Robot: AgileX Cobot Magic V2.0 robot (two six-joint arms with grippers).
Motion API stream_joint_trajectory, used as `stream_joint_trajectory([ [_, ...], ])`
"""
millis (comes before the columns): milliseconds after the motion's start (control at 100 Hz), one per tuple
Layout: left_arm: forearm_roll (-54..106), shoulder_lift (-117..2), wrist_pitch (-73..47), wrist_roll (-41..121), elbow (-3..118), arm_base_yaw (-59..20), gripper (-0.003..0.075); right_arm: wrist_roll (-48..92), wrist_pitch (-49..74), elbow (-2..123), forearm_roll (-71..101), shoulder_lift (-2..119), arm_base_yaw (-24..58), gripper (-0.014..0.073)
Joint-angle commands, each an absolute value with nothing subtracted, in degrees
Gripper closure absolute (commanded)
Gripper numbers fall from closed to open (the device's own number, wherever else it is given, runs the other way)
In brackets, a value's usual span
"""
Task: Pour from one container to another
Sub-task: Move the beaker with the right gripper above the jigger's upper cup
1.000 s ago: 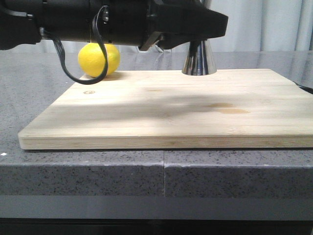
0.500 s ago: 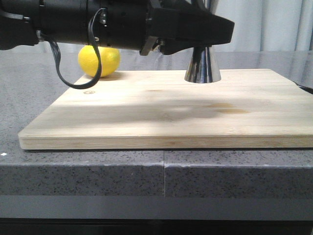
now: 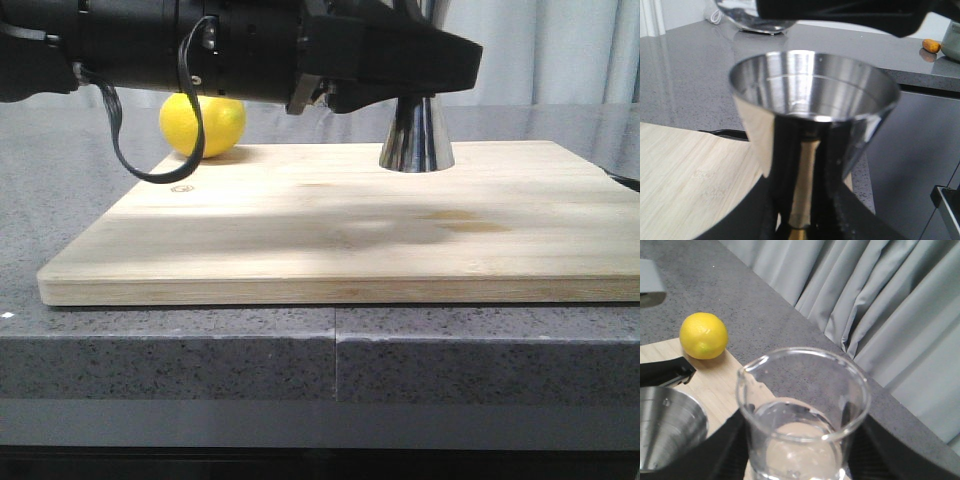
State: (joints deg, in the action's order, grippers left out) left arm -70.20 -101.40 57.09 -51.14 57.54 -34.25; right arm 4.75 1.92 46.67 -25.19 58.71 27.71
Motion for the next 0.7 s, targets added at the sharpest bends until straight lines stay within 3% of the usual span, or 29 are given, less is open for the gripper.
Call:
stream_joint_trajectory([
  [0,-68.2,-98.2,61.3,-52.8,59.2,-34.1,0.0741,5.3,-2.3,49.0,-27.6,57.4,28.6,0.0301],
  [690,-71.1,-98.2,62.3,-53.9,59.2,-34.1,0.0741,5.3,-2.4,49.0,-38.2,57.4,31.6,0.0301],
])
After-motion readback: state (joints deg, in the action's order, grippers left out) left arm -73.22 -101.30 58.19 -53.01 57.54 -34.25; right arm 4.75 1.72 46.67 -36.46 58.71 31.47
